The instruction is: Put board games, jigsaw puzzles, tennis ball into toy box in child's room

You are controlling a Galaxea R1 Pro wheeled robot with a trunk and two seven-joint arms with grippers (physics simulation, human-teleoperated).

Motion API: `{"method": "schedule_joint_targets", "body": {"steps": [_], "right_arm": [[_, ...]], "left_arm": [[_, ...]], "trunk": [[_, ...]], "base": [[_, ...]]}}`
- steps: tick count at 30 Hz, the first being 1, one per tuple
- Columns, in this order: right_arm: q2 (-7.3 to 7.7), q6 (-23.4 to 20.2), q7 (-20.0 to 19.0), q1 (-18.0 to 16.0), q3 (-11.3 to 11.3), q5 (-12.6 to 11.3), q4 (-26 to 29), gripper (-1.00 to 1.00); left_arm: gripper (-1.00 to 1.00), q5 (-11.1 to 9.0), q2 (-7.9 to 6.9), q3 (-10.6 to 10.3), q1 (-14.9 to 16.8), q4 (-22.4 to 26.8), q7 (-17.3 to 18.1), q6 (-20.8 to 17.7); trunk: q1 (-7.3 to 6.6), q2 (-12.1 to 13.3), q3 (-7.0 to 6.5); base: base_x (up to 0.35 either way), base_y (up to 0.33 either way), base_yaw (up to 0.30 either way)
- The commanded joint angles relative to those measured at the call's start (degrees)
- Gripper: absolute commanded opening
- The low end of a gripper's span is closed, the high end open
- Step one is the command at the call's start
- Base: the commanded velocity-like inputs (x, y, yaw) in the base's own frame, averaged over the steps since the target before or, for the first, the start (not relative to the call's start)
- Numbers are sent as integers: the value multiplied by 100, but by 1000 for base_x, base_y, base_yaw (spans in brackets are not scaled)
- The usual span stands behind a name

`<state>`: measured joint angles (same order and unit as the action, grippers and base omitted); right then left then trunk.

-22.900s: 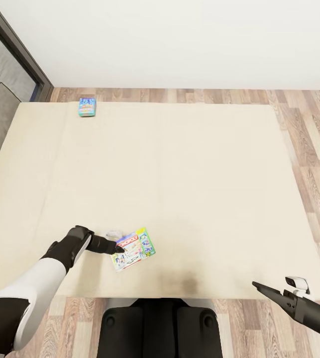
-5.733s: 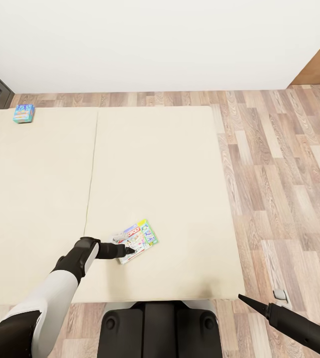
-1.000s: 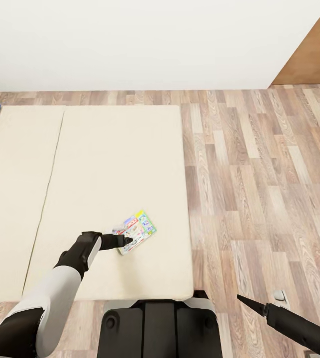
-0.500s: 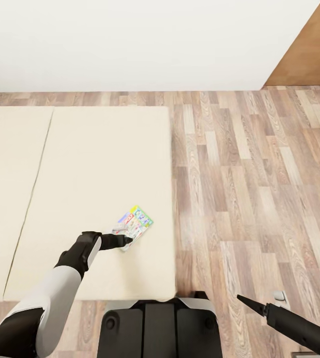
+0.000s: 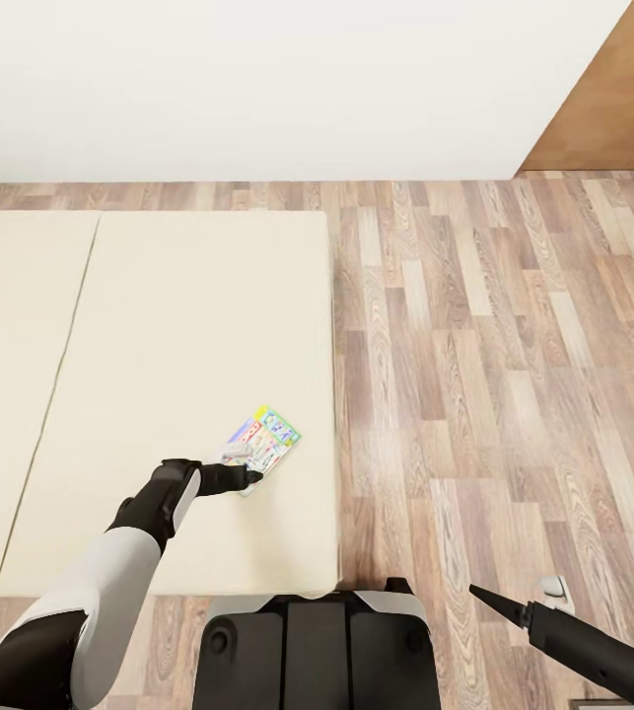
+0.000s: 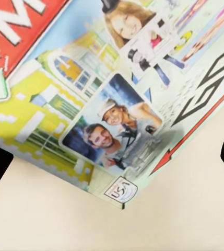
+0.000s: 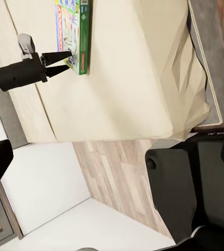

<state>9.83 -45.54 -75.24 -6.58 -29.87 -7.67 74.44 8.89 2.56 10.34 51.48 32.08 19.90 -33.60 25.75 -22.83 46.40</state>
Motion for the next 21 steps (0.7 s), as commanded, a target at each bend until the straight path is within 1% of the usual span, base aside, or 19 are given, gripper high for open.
{"method": "schedule_joint_targets", "body": {"steps": [1,9,16,19,21], "right_arm": [[1,-43,-9,-1,-2,-16,0,100],[7,-52,-19,-1,-20,-30,0,100],[4,-52,-12,-1,-18,-28,2,100],[2,-55,-10,-1,-14,-26,2,100],[2,-53,-9,-1,-12,-25,1,100]], "left_arm": [[100,61,9,47,2,9,48,-29],[100,61,3,48,2,9,58,-25],[100,61,-47,55,2,60,89,-47],[100,66,-72,55,2,212,101,-84],[100,66,-156,55,2,428,137,-221]], "trunk": [[3,-9,6],[3,-9,6],[3,-9,6],[3,-9,6],[3,-9,6]], "base": [[0,-5,0],[0,-1,0],[0,0,0],[0,0,0],[0,0,0]]}}
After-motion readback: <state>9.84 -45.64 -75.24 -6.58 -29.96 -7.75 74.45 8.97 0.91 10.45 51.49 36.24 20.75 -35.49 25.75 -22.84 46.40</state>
